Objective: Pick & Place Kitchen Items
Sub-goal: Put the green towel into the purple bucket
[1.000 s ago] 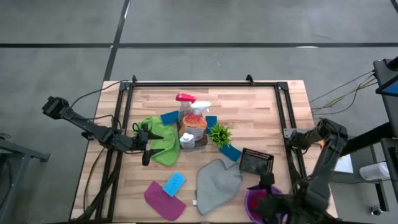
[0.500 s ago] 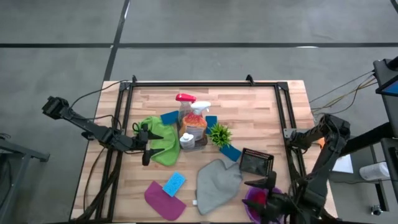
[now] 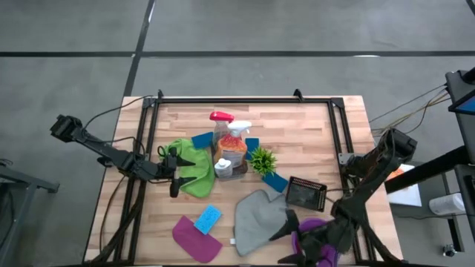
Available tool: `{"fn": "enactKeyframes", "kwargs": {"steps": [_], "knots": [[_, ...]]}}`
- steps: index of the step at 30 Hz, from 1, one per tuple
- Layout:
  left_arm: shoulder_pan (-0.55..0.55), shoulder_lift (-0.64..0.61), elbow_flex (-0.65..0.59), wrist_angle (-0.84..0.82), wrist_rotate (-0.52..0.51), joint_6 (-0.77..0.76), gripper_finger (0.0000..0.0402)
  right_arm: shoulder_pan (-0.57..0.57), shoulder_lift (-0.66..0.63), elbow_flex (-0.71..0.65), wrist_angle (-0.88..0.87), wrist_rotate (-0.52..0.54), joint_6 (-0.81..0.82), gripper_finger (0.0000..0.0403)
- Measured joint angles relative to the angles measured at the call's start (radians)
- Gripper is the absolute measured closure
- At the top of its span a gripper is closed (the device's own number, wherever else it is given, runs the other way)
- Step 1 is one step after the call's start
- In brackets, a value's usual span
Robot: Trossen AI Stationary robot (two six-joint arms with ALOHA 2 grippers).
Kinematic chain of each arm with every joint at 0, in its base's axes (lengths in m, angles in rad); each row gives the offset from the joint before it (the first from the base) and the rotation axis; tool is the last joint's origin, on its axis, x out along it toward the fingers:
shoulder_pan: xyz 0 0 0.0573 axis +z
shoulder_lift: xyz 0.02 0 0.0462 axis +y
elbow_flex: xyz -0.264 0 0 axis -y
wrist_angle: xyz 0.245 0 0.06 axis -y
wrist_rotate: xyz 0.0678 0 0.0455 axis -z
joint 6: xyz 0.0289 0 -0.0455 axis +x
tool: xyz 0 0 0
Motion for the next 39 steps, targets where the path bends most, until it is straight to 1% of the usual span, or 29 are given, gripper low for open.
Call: {"fn": "enactKeyframes", "kwargs": {"steps": [2,4,10,15,18,21,25,27,29,32,36,39], "knots": [[0.0,0.0,0.0,-0.001,0.0,0.003,0.0122,-0.013,-0.036,-0.051,0.067,-0.007,-0.053,0.0073],[0.0,0.0,0.0,-0.001,0.0,0.006,0.0122,-0.025,-0.086,-0.114,0.124,-0.019,-0.072,0.0073],[0.0,0.0,0.0,-0.002,0.0,0.006,0.0122,-0.025,-0.295,-0.345,0.289,-0.027,-0.085,0.0073],[0.0,0.0,0.003,-0.009,0.0,-0.054,0.0122,-0.028,-0.455,-0.511,0.361,-0.025,-0.086,0.0073],[0.0,0.0,0.03,-0.068,-0.011,-0.097,0.0122,-0.031,-0.522,-0.573,0.38,-0.024,-0.084,0.0073],[0.001,0.0,0.077,-0.222,-0.081,-0.238,0.0122,-0.032,-0.561,-0.609,0.391,-0.023,-0.08,0.0073],[0.005,0.008,0.157,-0.519,-0.105,-0.489,0.0122,-0.032,-0.572,-0.622,0.39,-0.022,-0.079,0.0073],[0.006,0.013,0.18,-0.619,-0.122,-0.568,0.0122,-0.032,-0.567,-0.622,0.391,-0.022,-0.08,0.0073],[0.012,0.023,0.193,-0.651,-0.139,-0.6,0.0122,-0.032,-0.561,-0.622,0.39,-0.022,-0.086,0.0073],[0.043,0.044,0.198,-0.655,-0.15,-0.607,0.0122,-0.032,-0.554,-0.622,0.391,-0.022,-0.089,0.0073],[0.136,0.092,0.198,-0.66,-0.147,-0.606,0.0122,-0.032,-0.552,-0.622,0.39,-0.022,-0.093,0.0073],[0.227,0.144,0.198,-0.66,-0.117,-0.595,0.0122,-0.032,-0.553,-0.622,0.39,-0.022,-0.097,0.0073]]}}
